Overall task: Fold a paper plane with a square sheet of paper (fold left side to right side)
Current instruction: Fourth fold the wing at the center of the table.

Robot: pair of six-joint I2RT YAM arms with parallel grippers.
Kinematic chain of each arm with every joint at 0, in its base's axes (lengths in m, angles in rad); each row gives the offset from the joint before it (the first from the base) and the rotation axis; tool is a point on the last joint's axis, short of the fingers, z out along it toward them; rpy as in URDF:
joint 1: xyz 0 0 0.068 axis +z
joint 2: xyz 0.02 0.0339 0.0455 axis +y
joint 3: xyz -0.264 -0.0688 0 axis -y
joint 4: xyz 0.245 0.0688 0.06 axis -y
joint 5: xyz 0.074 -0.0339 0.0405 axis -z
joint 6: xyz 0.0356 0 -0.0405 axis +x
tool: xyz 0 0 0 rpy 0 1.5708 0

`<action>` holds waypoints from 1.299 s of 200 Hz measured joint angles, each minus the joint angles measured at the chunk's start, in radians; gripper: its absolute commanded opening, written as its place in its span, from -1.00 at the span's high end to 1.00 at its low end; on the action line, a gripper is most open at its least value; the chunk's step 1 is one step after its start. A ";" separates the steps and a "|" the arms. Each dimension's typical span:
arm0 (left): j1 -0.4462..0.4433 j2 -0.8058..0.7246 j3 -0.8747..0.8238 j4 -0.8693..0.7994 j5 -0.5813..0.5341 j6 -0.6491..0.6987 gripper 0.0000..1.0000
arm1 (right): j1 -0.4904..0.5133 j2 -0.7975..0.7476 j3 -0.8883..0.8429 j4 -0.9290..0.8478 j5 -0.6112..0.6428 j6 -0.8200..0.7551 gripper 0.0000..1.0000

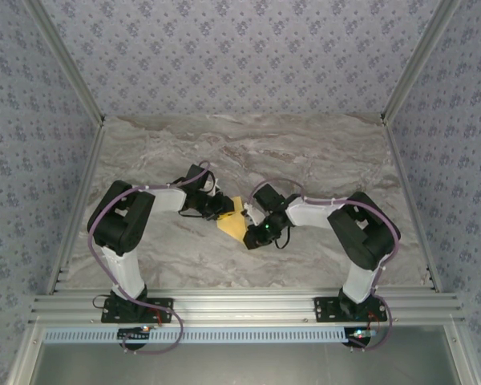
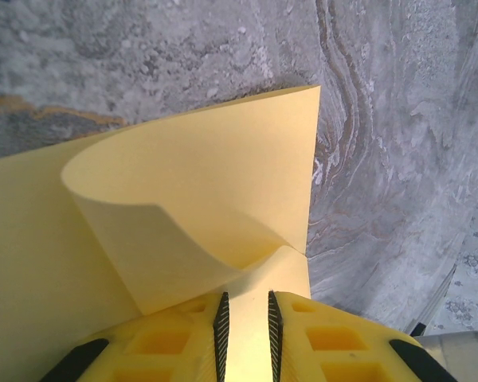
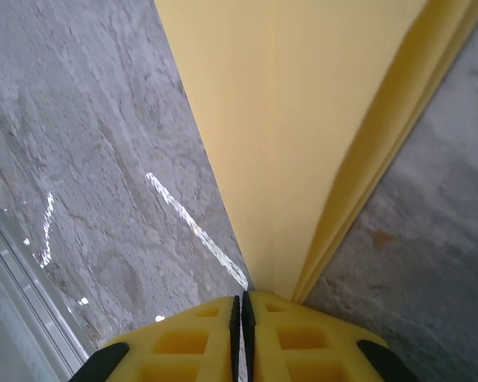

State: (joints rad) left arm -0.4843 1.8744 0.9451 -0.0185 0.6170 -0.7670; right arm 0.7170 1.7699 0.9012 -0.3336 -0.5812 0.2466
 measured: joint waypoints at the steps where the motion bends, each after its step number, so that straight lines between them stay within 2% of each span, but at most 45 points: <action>1: 0.000 0.000 0.000 0.000 0.000 0.000 0.54 | 0.000 0.000 0.000 0.000 0.000 0.000 0.80; 66: 0.000 0.000 0.000 0.000 0.000 0.000 0.54 | -0.008 -0.100 -0.035 -0.132 -0.005 -0.003 0.93; 100: 0.000 0.000 0.000 0.000 0.000 0.000 0.54 | -0.045 -0.174 -0.016 -0.108 -0.033 0.021 1.00; 164: 0.000 0.000 0.000 0.000 0.000 0.000 0.54 | -0.046 -0.010 0.088 -0.047 -0.013 0.080 1.00; 232: 0.000 -0.001 0.000 0.000 0.000 0.000 0.53 | -0.035 0.046 0.093 -0.053 0.055 0.083 1.00; 260: 0.000 -0.007 -0.001 0.000 -0.002 0.000 0.45 | -0.031 0.058 0.115 -0.080 0.068 0.082 1.00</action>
State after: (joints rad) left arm -0.4843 1.8675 0.9443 -0.0189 0.6155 -0.7670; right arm 0.6865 1.8282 1.0164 -0.4133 -0.5133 0.3290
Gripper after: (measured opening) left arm 0.262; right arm 0.027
